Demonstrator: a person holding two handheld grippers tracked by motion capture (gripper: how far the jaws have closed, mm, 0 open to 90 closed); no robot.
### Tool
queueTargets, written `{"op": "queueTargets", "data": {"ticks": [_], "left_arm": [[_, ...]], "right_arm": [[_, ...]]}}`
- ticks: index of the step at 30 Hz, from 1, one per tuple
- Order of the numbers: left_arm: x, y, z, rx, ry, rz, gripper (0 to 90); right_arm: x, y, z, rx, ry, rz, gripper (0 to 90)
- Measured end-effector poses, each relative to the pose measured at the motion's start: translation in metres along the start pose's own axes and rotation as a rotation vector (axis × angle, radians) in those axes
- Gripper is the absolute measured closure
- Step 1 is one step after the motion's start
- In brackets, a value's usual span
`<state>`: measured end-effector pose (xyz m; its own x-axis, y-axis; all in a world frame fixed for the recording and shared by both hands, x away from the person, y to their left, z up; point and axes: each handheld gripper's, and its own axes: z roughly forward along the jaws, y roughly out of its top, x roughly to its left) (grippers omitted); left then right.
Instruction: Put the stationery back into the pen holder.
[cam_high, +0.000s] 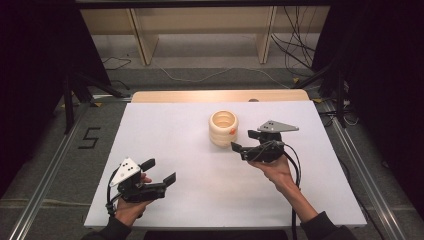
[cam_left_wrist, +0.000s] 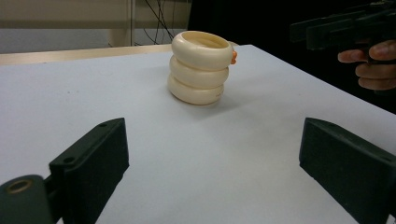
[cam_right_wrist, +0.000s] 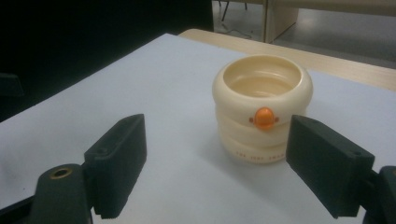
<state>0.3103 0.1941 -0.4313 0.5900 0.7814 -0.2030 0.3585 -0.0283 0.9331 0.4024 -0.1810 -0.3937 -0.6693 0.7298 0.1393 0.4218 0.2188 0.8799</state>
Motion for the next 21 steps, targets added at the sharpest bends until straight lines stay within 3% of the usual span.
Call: {"op": "queueTargets", "data": {"ticks": [21], "left_arm": [[-0.001, -0.001, 0.002, 0.021, -0.026, 0.008, 7.4]], "right_arm": [[0.007, -0.031, -0.031, -0.019, 0.026, -0.01, 19.2]]}}
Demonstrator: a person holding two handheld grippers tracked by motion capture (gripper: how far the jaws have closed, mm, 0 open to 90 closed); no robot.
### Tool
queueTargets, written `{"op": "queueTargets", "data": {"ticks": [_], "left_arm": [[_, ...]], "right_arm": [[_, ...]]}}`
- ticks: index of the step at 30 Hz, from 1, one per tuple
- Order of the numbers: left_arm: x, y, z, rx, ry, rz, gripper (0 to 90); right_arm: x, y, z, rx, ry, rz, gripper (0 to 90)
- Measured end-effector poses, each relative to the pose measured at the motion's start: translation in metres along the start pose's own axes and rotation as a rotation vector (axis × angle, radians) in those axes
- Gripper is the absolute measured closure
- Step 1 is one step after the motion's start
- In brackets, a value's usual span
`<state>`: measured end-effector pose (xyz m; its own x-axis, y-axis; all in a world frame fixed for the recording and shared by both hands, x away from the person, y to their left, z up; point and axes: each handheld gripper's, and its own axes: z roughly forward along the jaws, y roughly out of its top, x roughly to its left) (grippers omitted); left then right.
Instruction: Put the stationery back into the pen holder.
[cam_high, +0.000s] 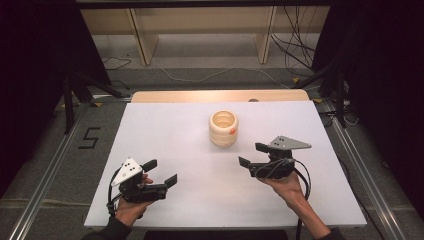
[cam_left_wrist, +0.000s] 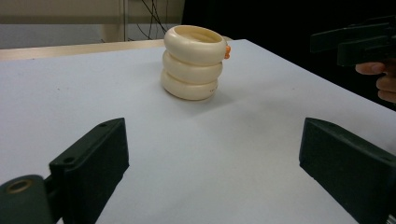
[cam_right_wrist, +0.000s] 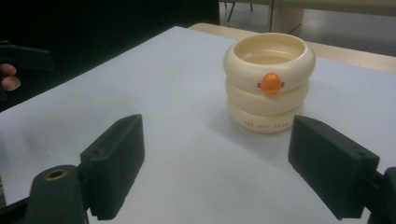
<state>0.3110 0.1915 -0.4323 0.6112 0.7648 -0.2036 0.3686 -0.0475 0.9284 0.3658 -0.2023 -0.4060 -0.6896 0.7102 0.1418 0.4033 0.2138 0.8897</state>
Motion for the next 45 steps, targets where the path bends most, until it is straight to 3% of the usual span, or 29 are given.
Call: {"op": "queueTargets", "data": {"ticks": [25, 45], "left_arm": [[-0.001, 0.0, 0.002, 0.022, -0.024, 0.007, 7.4], [-0.002, -0.001, 0.002, 0.027, -0.03, 0.009, 7.4]], "right_arm": [[0.001, -0.026, -0.024, -0.036, -0.002, 0.01, 16.7], [0.003, -0.047, -0.034, -0.025, -0.014, 0.021, 16.7]]}}
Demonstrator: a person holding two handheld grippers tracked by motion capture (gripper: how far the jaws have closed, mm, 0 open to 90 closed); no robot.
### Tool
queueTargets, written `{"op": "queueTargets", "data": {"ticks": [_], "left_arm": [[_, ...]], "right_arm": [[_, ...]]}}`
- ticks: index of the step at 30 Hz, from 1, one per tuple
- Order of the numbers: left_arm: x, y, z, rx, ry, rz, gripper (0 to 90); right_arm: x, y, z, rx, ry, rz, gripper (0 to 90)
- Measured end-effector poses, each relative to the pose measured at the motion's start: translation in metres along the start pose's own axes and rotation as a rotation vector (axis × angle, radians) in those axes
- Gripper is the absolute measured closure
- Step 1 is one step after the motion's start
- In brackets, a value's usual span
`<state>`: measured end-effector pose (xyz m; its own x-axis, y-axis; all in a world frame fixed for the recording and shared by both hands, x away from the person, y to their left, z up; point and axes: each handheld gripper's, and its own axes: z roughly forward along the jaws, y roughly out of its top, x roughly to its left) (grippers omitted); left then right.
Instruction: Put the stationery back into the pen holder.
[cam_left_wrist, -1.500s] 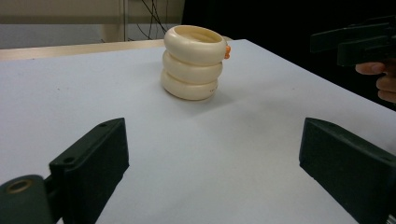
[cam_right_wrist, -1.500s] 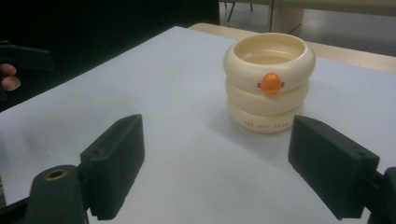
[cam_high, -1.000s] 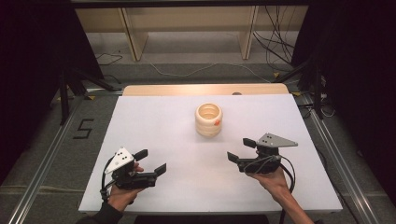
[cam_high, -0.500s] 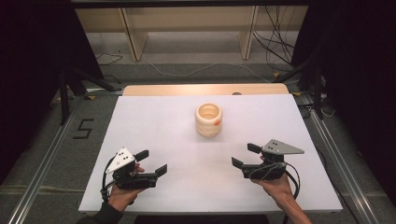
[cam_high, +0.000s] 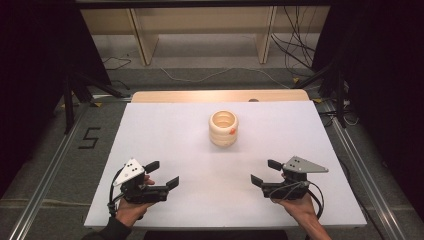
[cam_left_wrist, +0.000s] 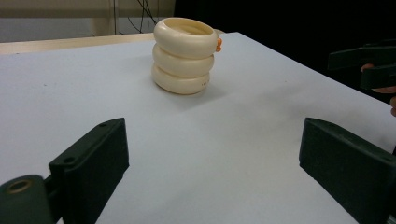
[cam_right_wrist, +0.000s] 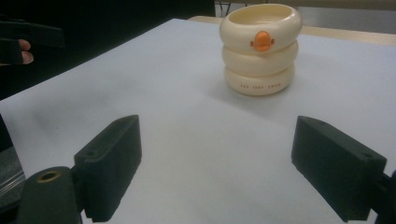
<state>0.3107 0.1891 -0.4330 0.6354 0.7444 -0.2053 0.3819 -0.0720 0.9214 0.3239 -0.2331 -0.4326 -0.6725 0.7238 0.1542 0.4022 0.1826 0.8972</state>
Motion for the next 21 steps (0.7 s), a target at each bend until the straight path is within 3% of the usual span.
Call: {"op": "queueTargets", "data": {"ticks": [21], "left_arm": [[0.0, 0.0, 0.0, 0.001, -0.003, 0.003, 7.4]], "right_arm": [[-0.002, -0.009, -0.007, 0.005, -0.017, 0.012, 16.7]]}}
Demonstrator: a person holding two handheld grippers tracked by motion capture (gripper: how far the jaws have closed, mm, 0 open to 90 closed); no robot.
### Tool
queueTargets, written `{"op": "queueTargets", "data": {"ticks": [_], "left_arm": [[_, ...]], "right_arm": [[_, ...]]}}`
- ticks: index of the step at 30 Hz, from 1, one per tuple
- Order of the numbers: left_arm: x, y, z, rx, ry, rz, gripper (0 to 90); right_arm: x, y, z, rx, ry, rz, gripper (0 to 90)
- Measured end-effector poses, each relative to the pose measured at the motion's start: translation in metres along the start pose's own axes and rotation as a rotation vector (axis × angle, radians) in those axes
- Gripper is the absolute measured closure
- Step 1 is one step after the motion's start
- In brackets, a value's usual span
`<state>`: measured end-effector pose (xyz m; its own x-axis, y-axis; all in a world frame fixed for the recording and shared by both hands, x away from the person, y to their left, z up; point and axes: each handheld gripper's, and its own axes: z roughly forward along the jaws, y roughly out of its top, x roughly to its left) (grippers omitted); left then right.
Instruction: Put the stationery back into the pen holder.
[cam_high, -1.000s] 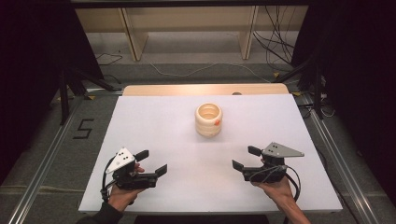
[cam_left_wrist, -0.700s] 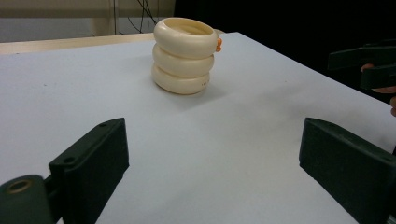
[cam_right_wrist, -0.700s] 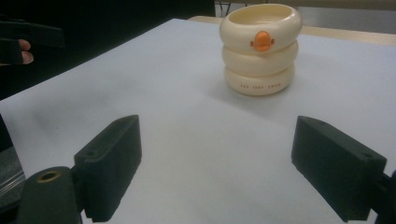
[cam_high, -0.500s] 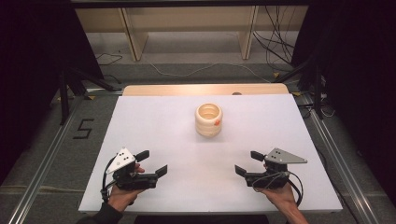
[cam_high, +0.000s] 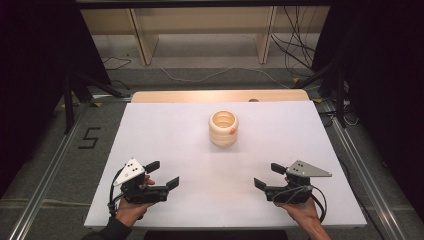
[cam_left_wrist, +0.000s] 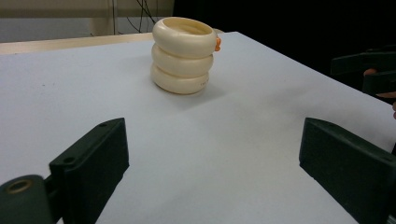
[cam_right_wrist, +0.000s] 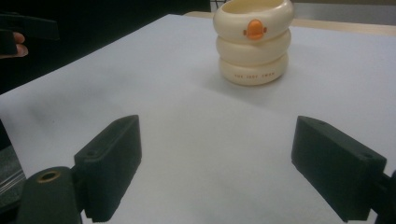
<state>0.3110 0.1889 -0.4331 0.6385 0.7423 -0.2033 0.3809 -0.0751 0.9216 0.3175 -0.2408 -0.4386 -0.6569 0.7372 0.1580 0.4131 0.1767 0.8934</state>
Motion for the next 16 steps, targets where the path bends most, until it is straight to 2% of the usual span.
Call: {"op": "queueTargets", "data": {"ticks": [16], "left_arm": [[0.0, 0.0001, 0.0003, 0.0, -0.001, 0.002, 7.5]], "right_arm": [[-0.0002, 0.0011, -0.0011, -0.008, -0.005, -0.001, 16.7]]}}
